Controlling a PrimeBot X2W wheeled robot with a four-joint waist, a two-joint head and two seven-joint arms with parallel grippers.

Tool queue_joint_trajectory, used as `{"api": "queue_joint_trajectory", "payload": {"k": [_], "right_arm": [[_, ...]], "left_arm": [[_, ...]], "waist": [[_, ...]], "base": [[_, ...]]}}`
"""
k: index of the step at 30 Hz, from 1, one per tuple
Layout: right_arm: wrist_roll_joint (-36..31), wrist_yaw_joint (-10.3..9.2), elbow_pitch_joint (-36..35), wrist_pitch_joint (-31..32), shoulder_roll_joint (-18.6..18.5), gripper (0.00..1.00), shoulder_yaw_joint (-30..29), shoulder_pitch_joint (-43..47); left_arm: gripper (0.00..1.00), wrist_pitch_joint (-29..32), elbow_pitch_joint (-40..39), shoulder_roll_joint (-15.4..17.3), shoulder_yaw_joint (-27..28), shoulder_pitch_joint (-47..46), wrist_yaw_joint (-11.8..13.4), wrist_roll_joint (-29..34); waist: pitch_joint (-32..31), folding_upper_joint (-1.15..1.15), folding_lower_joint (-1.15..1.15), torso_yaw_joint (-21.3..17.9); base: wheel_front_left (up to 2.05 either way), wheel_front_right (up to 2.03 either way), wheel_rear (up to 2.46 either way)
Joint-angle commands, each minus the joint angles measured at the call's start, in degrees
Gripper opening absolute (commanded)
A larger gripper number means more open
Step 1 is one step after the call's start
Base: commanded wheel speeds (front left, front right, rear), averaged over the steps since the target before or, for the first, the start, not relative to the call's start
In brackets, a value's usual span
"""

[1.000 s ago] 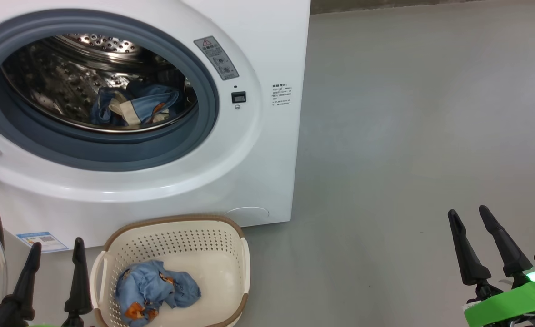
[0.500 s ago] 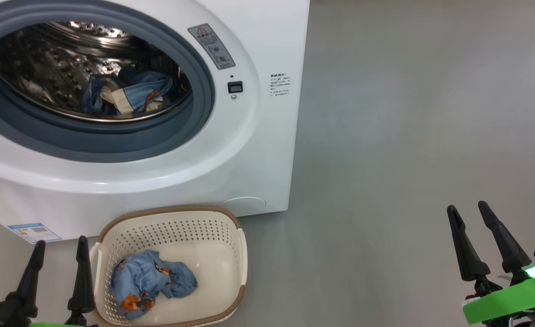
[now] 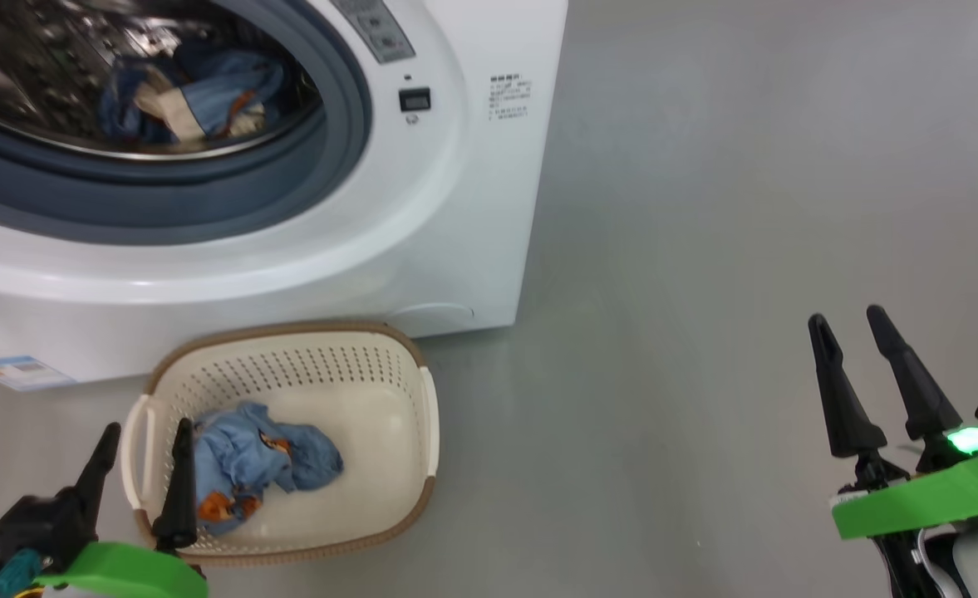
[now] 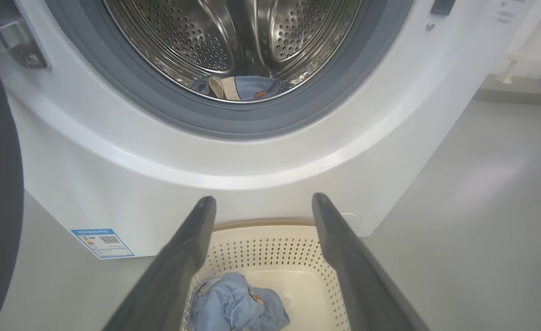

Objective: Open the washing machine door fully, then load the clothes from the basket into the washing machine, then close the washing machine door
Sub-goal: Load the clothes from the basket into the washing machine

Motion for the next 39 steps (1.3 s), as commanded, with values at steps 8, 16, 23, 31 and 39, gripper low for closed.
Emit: {"api": "queue_joint_trajectory", "payload": {"k": [8,16,23,31,39], "right_arm": [[-1.00,0.31,-1.83,-0.51,0.05,1.00,1.16,-4.35],[-1.55,0.31,-1.93,-0.51,1.70,1.00,2.06,-7.26],[-1.97,0.31,-1.98,-0.51,2.51,1.00,3.28,-8.99],[-2.25,0.31,-2.31,-0.51,2.94,1.00,4.43,-10.64],[-2.39,0.31,-2.24,-0.51,3.91,1.00,5.75,-11.65]], "left_arm": [[1.00,0.27,8.50,3.47,-0.52,-7.67,-0.65,0.42],[1.00,1.14,20.82,5.32,-3.57,-15.40,-1.15,0.68],[1.00,1.30,30.36,6.41,-6.58,-21.37,-1.39,0.51],[1.00,4.46,39.73,8.25,-10.90,-28.47,-1.46,1.53],[1.00,7.47,47.08,10.34,-14.76,-34.16,-1.47,2.93]], "waist": [[7.48,0.00,-0.01,-2.06],[12.12,0.00,-0.01,-3.27],[15.24,0.00,-0.01,-4.15],[18.39,0.00,-0.01,-5.25],[20.87,0.00,-0.01,-7.34]], "base": [[0.00,0.00,0.00],[0.00,0.00,0.00],[0.00,0.00,0.00],[0.00,0.00,0.00],[0.00,0.00,0.00]]}}
